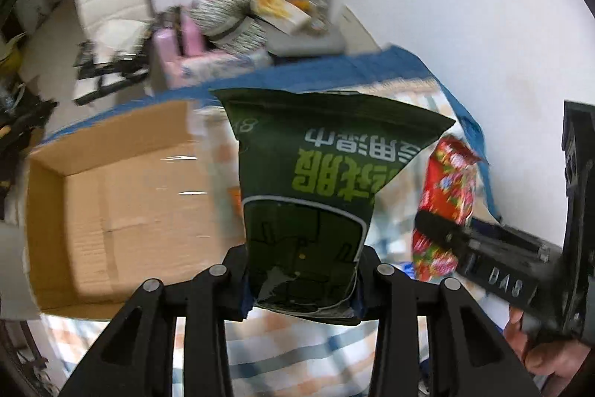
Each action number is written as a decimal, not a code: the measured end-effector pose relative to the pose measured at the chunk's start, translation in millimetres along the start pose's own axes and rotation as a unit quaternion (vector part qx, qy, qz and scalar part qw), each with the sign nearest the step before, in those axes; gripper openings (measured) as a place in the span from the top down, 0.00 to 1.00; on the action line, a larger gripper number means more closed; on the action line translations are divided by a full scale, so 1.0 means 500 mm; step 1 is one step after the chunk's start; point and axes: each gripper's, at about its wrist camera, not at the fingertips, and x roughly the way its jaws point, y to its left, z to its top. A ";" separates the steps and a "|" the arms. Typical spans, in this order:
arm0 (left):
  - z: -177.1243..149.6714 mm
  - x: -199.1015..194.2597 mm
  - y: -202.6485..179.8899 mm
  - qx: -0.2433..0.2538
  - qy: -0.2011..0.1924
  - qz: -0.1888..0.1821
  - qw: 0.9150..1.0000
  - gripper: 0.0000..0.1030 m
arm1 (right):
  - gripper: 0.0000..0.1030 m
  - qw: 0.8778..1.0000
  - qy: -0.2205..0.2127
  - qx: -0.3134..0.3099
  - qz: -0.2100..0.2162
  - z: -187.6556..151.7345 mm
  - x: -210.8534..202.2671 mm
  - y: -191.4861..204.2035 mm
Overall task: Organize soft objects
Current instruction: 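Carry both packs into the box and open both tools to release, then grasp the blue Nestle tube with the left tool while the right grasps the Vinda tissue pack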
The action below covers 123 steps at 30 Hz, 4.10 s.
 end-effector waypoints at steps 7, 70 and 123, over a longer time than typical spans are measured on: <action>0.000 -0.053 0.240 -0.062 -0.015 0.053 0.997 0.66 | 0.53 0.992 0.020 -0.106 0.063 -0.027 0.032 0.321; -0.039 -0.036 0.502 -0.158 0.030 0.115 0.980 0.06 | 0.00 0.980 0.051 -0.193 -0.021 -0.077 0.180 0.591; 0.004 0.564 -0.171 0.023 0.253 0.098 0.962 0.70 | 0.51 0.960 0.161 0.224 -0.051 -0.156 0.250 -0.317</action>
